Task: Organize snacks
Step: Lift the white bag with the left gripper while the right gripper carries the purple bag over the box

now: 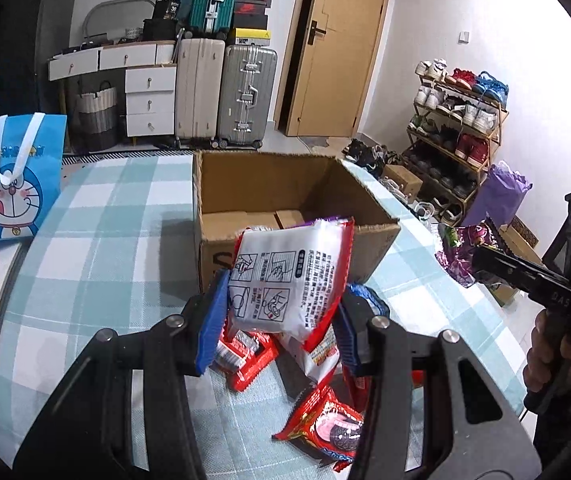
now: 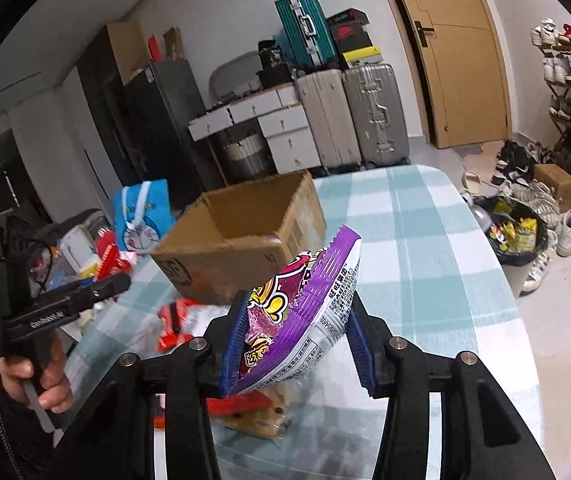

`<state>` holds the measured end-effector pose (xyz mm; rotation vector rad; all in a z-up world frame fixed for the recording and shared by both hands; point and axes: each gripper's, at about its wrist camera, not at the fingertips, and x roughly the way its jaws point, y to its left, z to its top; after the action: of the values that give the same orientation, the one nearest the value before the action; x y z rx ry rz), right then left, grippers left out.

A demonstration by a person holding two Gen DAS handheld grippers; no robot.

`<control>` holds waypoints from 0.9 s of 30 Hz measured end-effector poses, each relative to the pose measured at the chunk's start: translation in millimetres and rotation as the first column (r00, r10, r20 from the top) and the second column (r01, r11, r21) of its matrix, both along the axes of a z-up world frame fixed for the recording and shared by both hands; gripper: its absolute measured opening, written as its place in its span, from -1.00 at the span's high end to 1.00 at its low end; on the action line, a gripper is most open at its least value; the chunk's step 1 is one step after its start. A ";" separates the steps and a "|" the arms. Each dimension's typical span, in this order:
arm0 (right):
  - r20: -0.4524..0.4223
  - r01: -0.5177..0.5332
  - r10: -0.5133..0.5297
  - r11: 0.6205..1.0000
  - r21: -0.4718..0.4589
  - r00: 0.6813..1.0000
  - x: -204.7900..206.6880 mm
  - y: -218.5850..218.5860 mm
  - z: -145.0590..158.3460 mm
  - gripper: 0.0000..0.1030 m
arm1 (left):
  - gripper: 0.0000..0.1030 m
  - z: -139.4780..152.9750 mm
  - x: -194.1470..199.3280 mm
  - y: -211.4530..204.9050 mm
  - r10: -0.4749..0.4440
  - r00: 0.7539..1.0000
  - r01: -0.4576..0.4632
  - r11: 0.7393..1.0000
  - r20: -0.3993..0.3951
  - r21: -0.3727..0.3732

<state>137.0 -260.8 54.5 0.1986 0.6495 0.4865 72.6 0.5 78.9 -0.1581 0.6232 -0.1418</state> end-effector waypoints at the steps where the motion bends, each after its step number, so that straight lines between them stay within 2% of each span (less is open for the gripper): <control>1: 0.008 -0.004 0.004 1.000 0.006 1.000 -0.2 1.4 3.0 0.10 | 0.13 3.0 -1.8 1.0 0.002 1.000 -0.002 1.000 0.003 -0.003; 14: 0.046 -0.053 0.051 0.998 0.037 0.998 6.4 22.3 22.5 0.10 | 0.13 24.1 0.6 2.2 0.026 1.000 -0.026 1.000 0.016 0.003; 27: 0.058 -0.090 0.088 0.995 0.042 0.994 34.1 48.6 32.7 0.10 | 0.13 45.5 40.0 0.2 0.035 0.998 -0.035 0.999 0.044 0.003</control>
<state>171.2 -212.2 87.2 0.1981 0.5948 0.5910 112.5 0.7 124.3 -0.1621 0.5770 -0.1102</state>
